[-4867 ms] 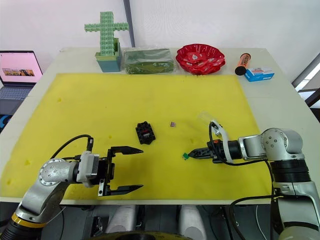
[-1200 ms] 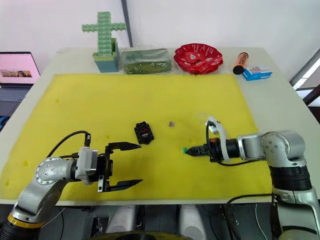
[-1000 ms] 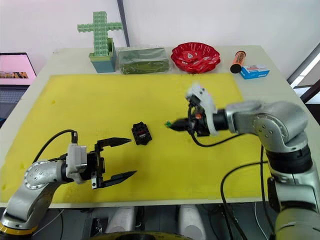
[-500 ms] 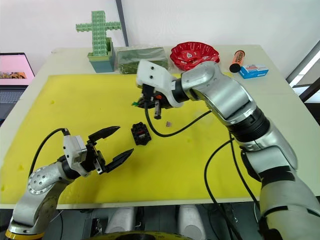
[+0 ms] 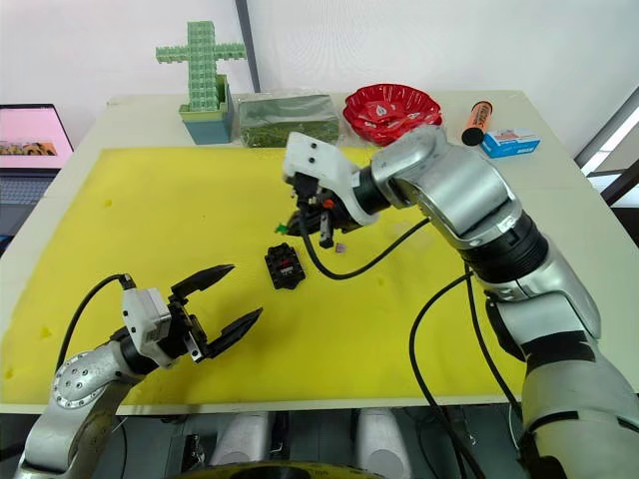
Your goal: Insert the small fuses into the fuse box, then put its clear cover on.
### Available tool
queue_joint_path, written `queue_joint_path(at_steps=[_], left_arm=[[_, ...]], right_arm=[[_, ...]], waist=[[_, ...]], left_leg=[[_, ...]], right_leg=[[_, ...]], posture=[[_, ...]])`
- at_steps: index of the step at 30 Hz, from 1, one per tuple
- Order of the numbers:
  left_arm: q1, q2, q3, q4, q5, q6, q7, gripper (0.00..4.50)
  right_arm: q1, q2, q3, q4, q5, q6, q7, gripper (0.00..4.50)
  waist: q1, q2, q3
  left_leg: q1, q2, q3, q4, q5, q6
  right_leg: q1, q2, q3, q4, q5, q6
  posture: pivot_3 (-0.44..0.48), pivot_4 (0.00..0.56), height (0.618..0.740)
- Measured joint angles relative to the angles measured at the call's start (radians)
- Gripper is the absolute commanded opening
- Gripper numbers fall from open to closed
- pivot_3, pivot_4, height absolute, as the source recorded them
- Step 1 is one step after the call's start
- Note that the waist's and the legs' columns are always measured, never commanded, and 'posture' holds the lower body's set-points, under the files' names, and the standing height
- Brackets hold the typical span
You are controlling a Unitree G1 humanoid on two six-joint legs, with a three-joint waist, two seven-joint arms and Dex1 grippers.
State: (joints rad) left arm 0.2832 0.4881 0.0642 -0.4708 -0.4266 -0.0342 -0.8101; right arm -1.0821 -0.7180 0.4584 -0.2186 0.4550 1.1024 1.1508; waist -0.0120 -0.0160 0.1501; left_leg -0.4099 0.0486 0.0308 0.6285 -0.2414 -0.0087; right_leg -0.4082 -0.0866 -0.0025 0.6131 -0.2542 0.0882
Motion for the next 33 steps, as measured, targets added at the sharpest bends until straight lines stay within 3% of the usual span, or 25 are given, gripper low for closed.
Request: queue_joint_path(at_steps=[5, 14, 19, 25, 33], left_arm=[[0.015, 0.017, 0.0, 0.0, -0.005, -0.001, -0.036, 4.5], [-0.032, 0.013, 0.0, 0.003, -0.01, 0.008, -0.022, 4.5], [-0.006, 0.02, 0.005, -0.003, -0.02, 0.01, -0.015, 4.5], [-0.011, 0.037, 0.001, -0.005, -0.023, 0.023, -0.028, 4.5], [-0.06, 0.066, -0.004, -0.002, -0.035, 0.04, -0.067, 4.5]], right_arm=[[0.071, -0.063, 0.004, -0.031, 0.0, 0.004, 0.024, 0.02], [0.041, 0.024, 0.004, 0.057, -0.084, -0.124, -0.018, 0.02], [0.17, -0.097, -0.043, -0.032, 0.034, 0.026, 0.061, 0.02], [0.275, -0.132, 0.018, -0.049, 0.058, 0.036, 0.109, 0.02], [0.223, -0.076, 0.16, 0.192, -0.026, -0.069, 0.219, 0.02]], waist=[[-0.007, 0.0, 0.0], [-0.002, 0.0, 0.0], [0.003, 0.0, 0.0], [-0.003, 0.0, 0.0], [-0.002, 0.0, 0.0]], left_leg=[[0.0, -0.001, 0.002, 0.0, 0.0, 0.0], [0.0, -0.001, 0.004, 0.0, 0.0, 0.0], [0.0, -0.001, 0.004, 0.0, -0.001, -0.001], [0.001, -0.001, 0.006, 0.002, -0.001, -0.001], [0.001, 0.0, 0.007, 0.002, -0.001, -0.001]], right_leg=[[-0.001, -0.001, 0.0, 0.0, 0.0, 0.0], [0.0, 0.003, 0.0, 0.0, 0.0, 0.0], [0.0, -0.001, 0.0, -0.001, 0.0, 0.0], [0.0, 0.001, 0.0, -0.001, 0.0, 0.0], [0.0, 0.003, 0.0, -0.001, 0.0, 0.0]], posture=[[0.0, 0.15, 0.74], [0.0, 0.15, 0.74], [0.0, 0.15, 0.74], [0.0, 0.15, 0.74], [0.0, 0.15, 0.74]])
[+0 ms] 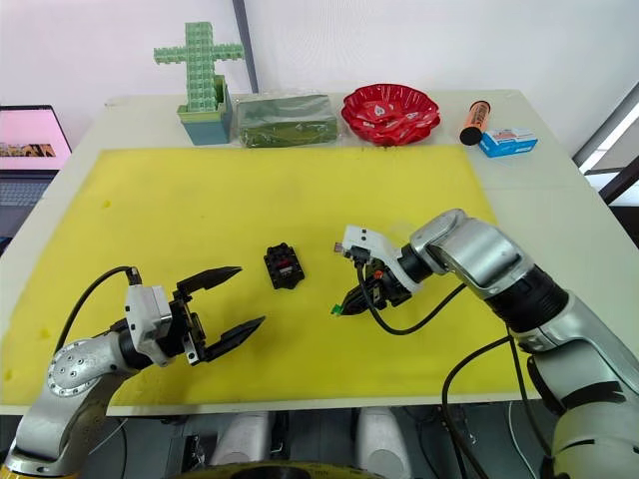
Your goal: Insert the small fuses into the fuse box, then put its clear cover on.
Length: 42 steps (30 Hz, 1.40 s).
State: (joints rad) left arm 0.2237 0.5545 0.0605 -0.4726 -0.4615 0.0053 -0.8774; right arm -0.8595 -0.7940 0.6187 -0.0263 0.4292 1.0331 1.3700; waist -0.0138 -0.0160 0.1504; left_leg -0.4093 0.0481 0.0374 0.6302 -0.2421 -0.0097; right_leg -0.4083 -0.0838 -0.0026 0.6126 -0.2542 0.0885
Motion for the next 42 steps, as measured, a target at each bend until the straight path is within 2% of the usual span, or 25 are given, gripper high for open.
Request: queue_joint_path(at_steps=[8, 14, 15, 16, 30, 42], left_arm=[[0.004, -0.004, -0.011, -0.005, 0.0, 0.015, 0.008, 4.5], [0.022, -0.006, -0.019, -0.024, 0.003, 0.017, 0.02, 4.5], [0.023, -0.007, -0.022, -0.026, 0.004, 0.017, 0.024, 4.5], [0.024, -0.007, -0.028, -0.029, 0.005, 0.018, 0.027, 4.5], [0.013, -0.008, -0.045, -0.037, 0.015, 0.031, 0.035, 4.5], [-0.009, -0.004, -0.046, -0.063, 0.013, 0.08, 0.05, 4.5]], right_arm=[[-0.113, 0.127, 0.072, 0.273, -0.074, -0.079, 0.153, 0.02], [-0.15, 0.153, 0.073, 0.358, -0.103, -0.087, 0.224, 0.02], [-0.15, 0.159, 0.074, 0.369, -0.108, -0.087, 0.226, 0.5], [-0.15, 0.167, 0.074, 0.38, -0.113, -0.087, 0.227, 0.65], [-0.15, 0.21, 0.027, 0.463, -0.151, -0.041, 0.205, 0.65], [-0.114, 0.199, -0.004, 0.422, -0.129, 0.079, 0.188, 0.65]], waist=[[0.001, 0.0, 0.0], [0.002, 0.0, 0.0], [0.001, 0.0, 0.0], [0.0, 0.001, 0.0], [0.001, 0.001, 0.0], [0.001, 0.0, 0.0]], left_leg=[[0.0, 0.001, 0.0, 0.0, 0.0, 0.0], [0.0, 0.001, -0.001, 0.0, 0.0, 0.0], [0.0, 0.001, -0.001, 0.0, 0.0, 0.0], [0.0, 0.001, -0.001, 0.0, 0.0, 0.0], [0.0, 0.001, -0.001, 0.0, 0.0, 0.0], [0.0, 0.001, -0.001, 0.0, 0.0, 0.0]], right_leg=[[0.0, 0.002, 0.0, 0.001, 0.0, 0.0], [0.0, 0.002, 0.0, 0.001, 0.0, 0.0], [0.0, 0.002, 0.0, 0.001, 0.0, 0.0], [0.0, 0.002, 0.0, 0.001, 0.0, 0.0], [0.0, 0.002, 0.0, 0.001, 0.0, 0.0], [0.0, 0.002, 0.0, 0.002, 0.0, 0.0]], posture=[[0.0, 0.15, 0.74], [0.0, 0.15, 0.74], [0.0, 0.15, 0.74], [0.0, 0.15, 0.74], [0.0, 0.15, 0.74], [0.0, 0.15, 0.74]])
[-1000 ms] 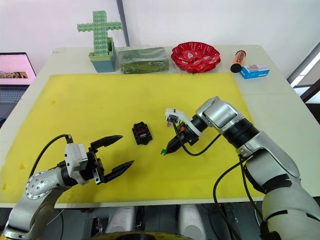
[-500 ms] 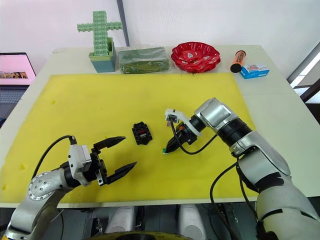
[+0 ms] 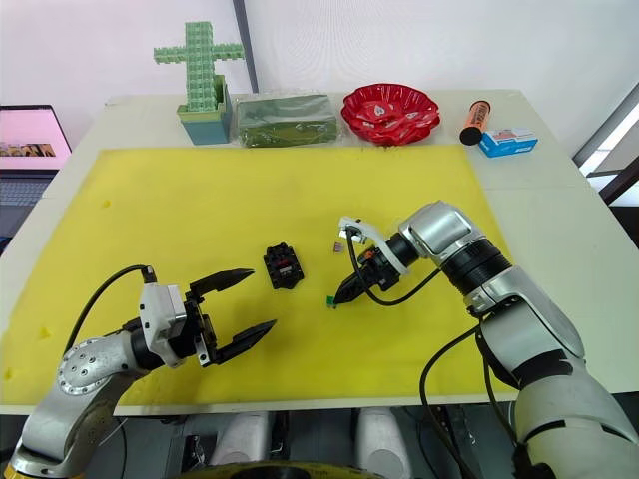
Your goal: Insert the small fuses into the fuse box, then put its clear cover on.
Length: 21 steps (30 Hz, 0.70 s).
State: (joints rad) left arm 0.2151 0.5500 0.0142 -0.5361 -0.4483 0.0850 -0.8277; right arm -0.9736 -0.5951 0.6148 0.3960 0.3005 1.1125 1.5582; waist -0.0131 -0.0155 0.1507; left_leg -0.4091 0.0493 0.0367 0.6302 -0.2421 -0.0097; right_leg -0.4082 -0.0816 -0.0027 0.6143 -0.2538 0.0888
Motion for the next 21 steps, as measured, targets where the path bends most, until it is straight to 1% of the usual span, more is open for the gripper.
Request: queue_joint_path(at_steps=[10, 13, 16, 18, 20, 21], left_arm=[[0.001, 0.005, 0.0, -0.037, -0.001, 0.035, 0.006, 4.5], [0.003, 0.005, 0.0, -0.037, -0.001, 0.042, 0.007, 4.5], [0.008, 0.007, 0.002, -0.041, -0.001, 0.043, 0.005, 4.5], [0.01, 0.01, 0.004, -0.043, -0.002, 0.043, 0.004, 4.5], [0.01, 0.011, 0.005, -0.044, -0.002, 0.043, 0.003, 4.5], [0.01, 0.012, 0.005, -0.044, -0.002, 0.043, 0.002, 4.5]], right_arm=[[0.0, -0.009, -0.017, 0.02, 0.021, 0.033, -0.011, 0.65], [0.006, -0.016, -0.094, 0.01, 0.057, 0.037, -0.018, 0.65], [0.054, -0.054, -0.204, -0.098, 0.102, 0.015, -0.041, 0.65], [0.093, -0.058, -0.265, -0.15, 0.122, -0.001, -0.067, 0.65], [0.122, -0.065, -0.273, -0.188, 0.138, -0.007, -0.07, 0.65], [0.119, -0.068, -0.255, -0.19, 0.139, 0.008, -0.068, 0.9]], waist=[[0.001, 0.0, 0.0], [0.0, 0.0, 0.0], [0.005, 0.0, 0.0], [0.003, -0.001, 0.0], [0.001, 0.0, 0.0], [-0.001, 0.0, 0.0]], left_leg=[[0.0, 0.0, 0.0, 0.0, 0.0, 0.0], [0.0, 0.0, 0.0, 0.0, 0.0, 0.0], [0.0, 0.0, 0.0, 0.0, 0.0, 0.0], [0.0, 0.0, 0.0, 0.0, 0.0, 0.0], [0.0, 0.0, 0.0, 0.0, 0.0, 0.0], [0.001, 0.0, 0.0, 0.0, 0.0, 0.0]], right_leg=[[0.0, 0.0, 0.0, 0.0, 0.0, 0.0], [0.0, 0.0, 0.0, 0.0, 0.0, 0.0], [0.001, 0.0, 0.0, 0.0, 0.0, 0.0], [0.001, 0.0, 0.0, 0.0, 0.0, 0.0], [0.001, 0.0, 0.0, 0.0, 0.0, 0.0], [0.001, 0.0, 0.0, 0.0, 0.0, 0.0]], posture=[[0.0, 0.15, 0.74], [0.0, 0.15, 0.74], [0.0, 0.15, 0.74], [0.0, 0.15, 0.74], [0.0, 0.15, 0.74], [0.0, 0.15, 0.74]])
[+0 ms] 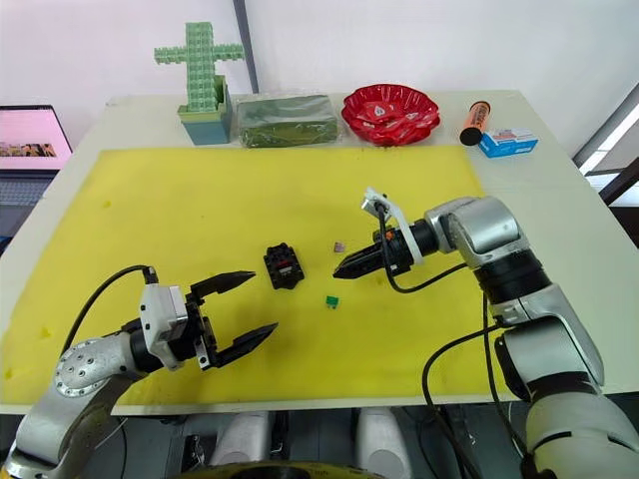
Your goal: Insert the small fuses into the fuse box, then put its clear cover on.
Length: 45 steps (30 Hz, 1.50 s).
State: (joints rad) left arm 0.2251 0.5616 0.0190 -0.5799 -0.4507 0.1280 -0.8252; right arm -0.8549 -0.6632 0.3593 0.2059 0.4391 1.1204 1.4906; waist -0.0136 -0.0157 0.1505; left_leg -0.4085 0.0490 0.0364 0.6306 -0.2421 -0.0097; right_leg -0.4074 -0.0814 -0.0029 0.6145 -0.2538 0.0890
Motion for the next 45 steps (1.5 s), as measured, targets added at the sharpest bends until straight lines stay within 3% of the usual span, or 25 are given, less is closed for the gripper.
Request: queue_joint_path(at_steps=[1, 4, 13, 26, 43, 45], left_arm=[[-0.003, 0.0, -0.001, 0.0, 0.0, 0.0, 0.0, 4.5], [-0.01, 0.0, -0.004, -0.001, -0.003, 0.0, -0.002, 4.5], [0.0, 0.01, -0.004, -0.003, -0.007, -0.001, -0.018, 4.5], [0.03, 0.01, -0.003, -0.003, -0.007, -0.016, -0.021, 4.5], [0.034, 0.01, -0.003, -0.003, -0.007, -0.03, -0.023, 4.5], [0.034, 0.01, -0.003, -0.003, -0.006, -0.03, -0.022, 4.5]], right_arm=[[-0.016, 0.001, 0.029, 0.021, -0.003, 0.031, -0.003, 0.99], [-0.033, 0.019, 0.07, 0.079, -0.006, 0.089, -0.024, 1.86], [-0.052, 0.058, 0.108, 0.176, 0.016, 0.217, -0.048, 1.86], [-0.06, 0.075, 0.137, 0.255, 0.014, 0.18, -0.056, 1.86], [-0.056, 0.081, 0.144, 0.228, 0.017, 0.19, -0.072, 1.86], [-0.055, 0.085, 0.143, 0.228, 0.016, 0.188, -0.077, 1.46]], waist=[[-0.002, 0.0, 0.0], [0.0, 0.0, 0.0], [0.001, 0.0, 0.0], [0.001, 0.0, 0.0], [0.001, 0.0, 0.0], [0.0, 0.0, 0.0]], left_leg=[[0.001, 0.0, 0.0, 0.0, 0.0, 0.0], [0.0, 0.0, 0.0, 0.0, 0.0, 0.0], [0.0, 0.0, 0.0, 0.0, 0.0, 0.0], [0.0, 0.0, 0.0, 0.0, 0.0, 0.0], [0.0, 0.0, 0.0, 0.0, 0.0, 0.0], [0.0, 0.0, 0.0, 0.0, 0.0, 0.0]], right_leg=[[0.0, 0.0, 0.0, 0.0, 0.0, 0.0], [0.0, 0.0, 0.0, 0.0, 0.0, 0.0], [0.0, 0.0, 0.0, 0.001, 0.0, 0.0], [0.0, 0.0, 0.0, 0.001, 0.0, 0.0], [0.0, 0.0, 0.0, 0.001, 0.0, 0.0], [0.0, 0.0, 0.0, 0.001, 0.0, 0.0]], posture=[[0.0, 0.15, 0.74], [0.0, 0.15, 0.74], [0.0, 0.15, 0.74], [0.0, 0.15, 0.74], [0.0, 0.15, 0.74], [0.0, 0.15, 0.74]])
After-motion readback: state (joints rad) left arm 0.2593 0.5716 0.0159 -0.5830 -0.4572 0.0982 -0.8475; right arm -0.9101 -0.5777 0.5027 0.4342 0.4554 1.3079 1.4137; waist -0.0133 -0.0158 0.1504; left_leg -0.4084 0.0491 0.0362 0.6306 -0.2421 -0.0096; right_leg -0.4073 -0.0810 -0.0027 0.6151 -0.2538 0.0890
